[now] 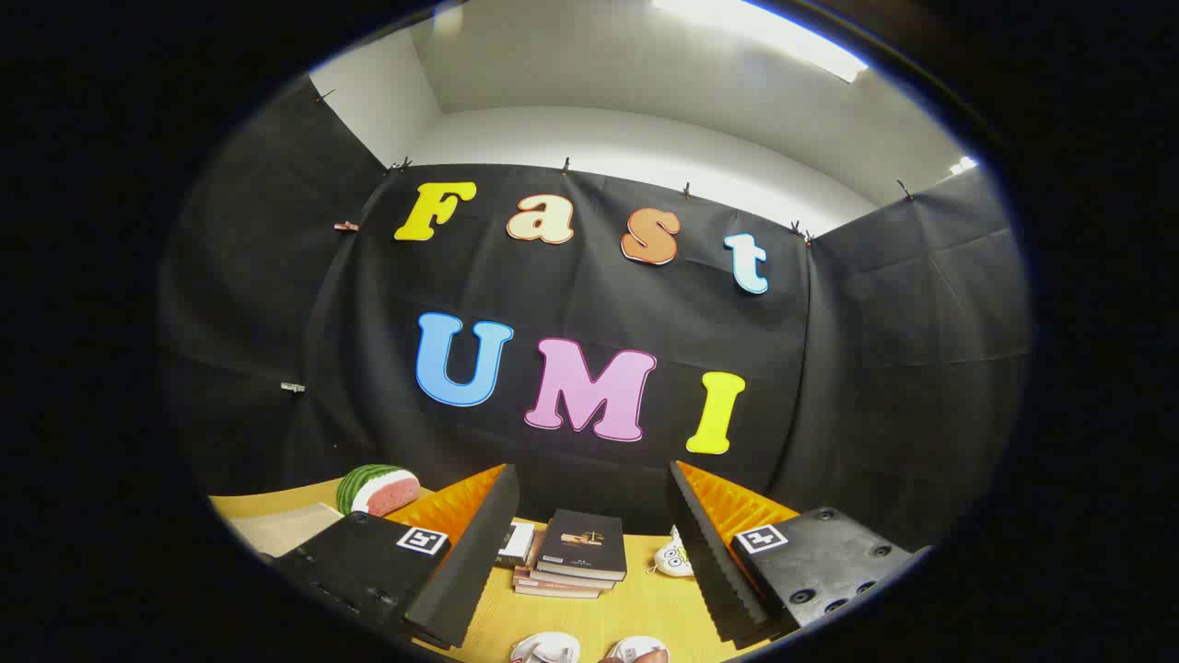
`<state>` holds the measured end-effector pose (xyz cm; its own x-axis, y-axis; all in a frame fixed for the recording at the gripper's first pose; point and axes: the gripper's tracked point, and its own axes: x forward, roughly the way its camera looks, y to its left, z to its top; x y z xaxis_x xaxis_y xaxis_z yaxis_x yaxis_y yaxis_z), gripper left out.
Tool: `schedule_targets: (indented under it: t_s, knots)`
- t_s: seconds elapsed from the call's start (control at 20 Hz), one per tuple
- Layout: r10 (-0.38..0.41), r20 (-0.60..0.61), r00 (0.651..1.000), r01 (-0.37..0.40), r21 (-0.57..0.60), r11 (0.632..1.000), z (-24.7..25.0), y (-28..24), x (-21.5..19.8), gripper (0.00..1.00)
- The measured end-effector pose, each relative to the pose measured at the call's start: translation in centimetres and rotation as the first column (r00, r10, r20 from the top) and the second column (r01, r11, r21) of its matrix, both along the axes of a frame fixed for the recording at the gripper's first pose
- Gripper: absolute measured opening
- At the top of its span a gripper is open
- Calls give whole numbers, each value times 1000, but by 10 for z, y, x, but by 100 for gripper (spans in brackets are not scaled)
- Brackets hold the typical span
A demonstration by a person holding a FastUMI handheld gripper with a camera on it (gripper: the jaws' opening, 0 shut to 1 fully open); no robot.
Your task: Open the storage box then place both shoes into the box .Put the left shoe in first, then the right shoe, with the right side of both shoes facing outward in a uniform manner.
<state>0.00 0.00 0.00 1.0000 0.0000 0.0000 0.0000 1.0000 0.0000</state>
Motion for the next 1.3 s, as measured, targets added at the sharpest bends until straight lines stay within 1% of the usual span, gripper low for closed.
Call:
schedule_targets:
  t_s: [0.75,0.95,1.05,1.1,1.2,1.3]
  knots:
    - [15,-14,1000,-15,1,1000,6,11,0,97]
    - [45,-37,998,-44,25,999,2,22,1,97]
    - [96,-77,992,-94,33,995,-7,34,2,97]
    - [139,-102,985,-135,46,990,-13,45,1,97]
    - [226,-153,962,-213,98,972,-25,64,-2,97]
    - [296,-203,933,-263,174,949,-36,79,-7,97]
